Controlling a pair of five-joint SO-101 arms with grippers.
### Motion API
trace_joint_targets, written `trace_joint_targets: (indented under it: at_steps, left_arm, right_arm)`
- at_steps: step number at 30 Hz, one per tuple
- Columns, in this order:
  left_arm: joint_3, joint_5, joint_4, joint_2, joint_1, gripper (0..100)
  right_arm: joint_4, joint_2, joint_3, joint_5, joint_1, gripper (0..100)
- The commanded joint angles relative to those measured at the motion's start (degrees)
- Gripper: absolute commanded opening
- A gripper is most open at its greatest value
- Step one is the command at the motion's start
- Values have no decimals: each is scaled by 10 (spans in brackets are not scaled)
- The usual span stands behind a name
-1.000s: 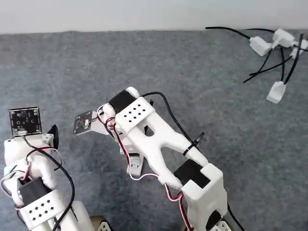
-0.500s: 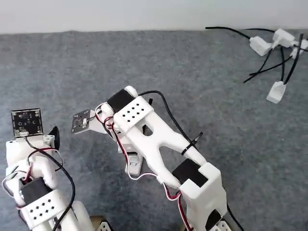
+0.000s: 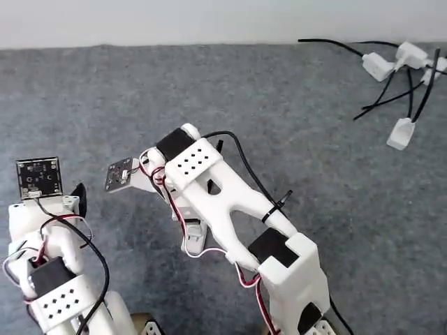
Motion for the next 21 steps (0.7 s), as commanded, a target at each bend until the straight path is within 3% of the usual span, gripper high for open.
trace_joint_targets:
  at_steps: [1,21]
  left_arm:
    - [-7,4,-19,-6,-4,307]
    - [-7,4,-19,-6,-4,307]
  right_arm:
    - [20,2,-12,-11,-30,9]
    - [20,2,4,-45,-57,9]
